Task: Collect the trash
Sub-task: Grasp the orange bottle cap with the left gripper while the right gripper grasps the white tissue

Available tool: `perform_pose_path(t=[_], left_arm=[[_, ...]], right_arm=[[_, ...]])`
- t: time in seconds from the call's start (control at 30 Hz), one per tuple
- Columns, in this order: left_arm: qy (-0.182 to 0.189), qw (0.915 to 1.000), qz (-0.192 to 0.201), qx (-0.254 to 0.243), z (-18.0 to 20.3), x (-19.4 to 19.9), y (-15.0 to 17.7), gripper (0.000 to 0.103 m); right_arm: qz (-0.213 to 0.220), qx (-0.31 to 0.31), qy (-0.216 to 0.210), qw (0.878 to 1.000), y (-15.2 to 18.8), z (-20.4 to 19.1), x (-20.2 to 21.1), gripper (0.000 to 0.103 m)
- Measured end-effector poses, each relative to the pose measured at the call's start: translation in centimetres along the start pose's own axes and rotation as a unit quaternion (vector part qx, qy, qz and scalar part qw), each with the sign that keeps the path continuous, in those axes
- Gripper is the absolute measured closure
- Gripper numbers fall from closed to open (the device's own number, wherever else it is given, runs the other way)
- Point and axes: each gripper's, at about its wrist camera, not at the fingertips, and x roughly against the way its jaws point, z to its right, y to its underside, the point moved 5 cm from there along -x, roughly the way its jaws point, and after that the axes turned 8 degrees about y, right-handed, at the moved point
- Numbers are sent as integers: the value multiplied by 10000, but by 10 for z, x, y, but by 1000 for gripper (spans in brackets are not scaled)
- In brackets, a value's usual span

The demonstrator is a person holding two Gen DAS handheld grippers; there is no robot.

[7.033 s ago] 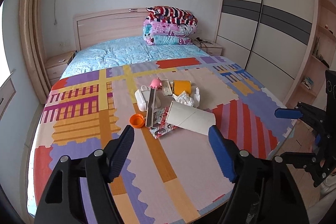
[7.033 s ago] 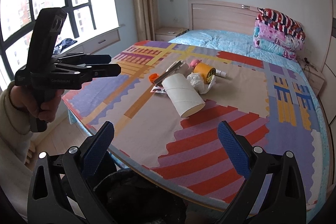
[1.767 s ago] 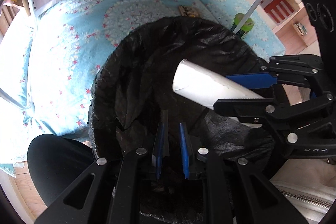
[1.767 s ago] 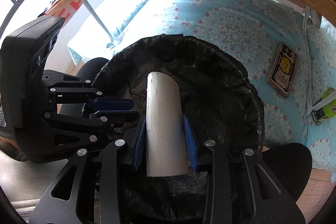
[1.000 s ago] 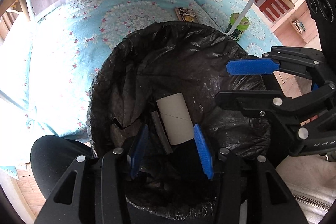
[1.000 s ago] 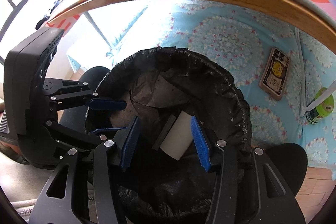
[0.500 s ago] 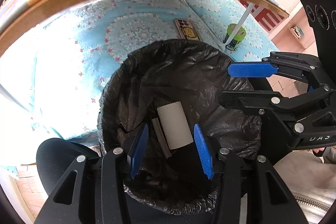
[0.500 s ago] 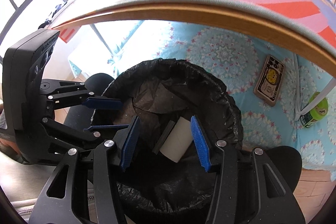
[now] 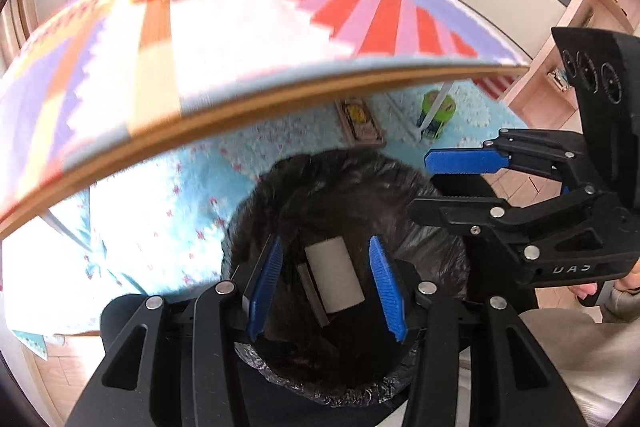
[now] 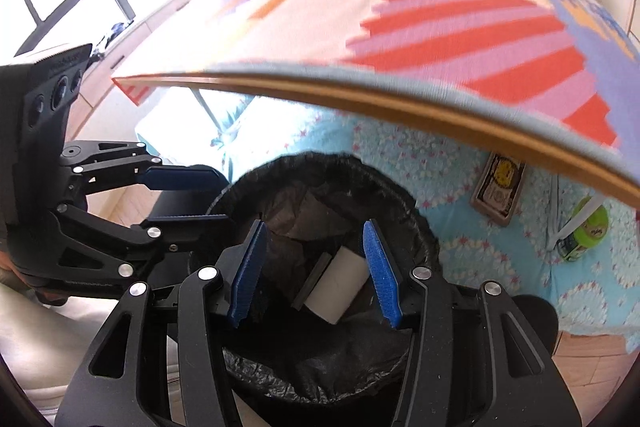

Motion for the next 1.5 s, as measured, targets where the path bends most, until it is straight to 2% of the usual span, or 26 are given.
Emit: perform_pose_path(t=[0.43, 0.87, 1.17, 1.5], left_arm=[[-121, 9978, 615, -205, 0, 50, -42, 59], [-453, 9923, 1150, -102, -41, 84, -90, 59], [-710, 9882, 1355, 85, -79, 91, -125, 59], [-929, 9864, 1334, 250, -121, 76, -157, 59]], right_arm=[[559, 103, -80, 9984, -36, 2, 37, 53], [902, 200, 4, 9957, -85, 14, 43, 53], [1017, 165, 84, 9946, -119, 28, 33, 53], [1093, 138, 214, 9937, -159, 39, 16, 52]])
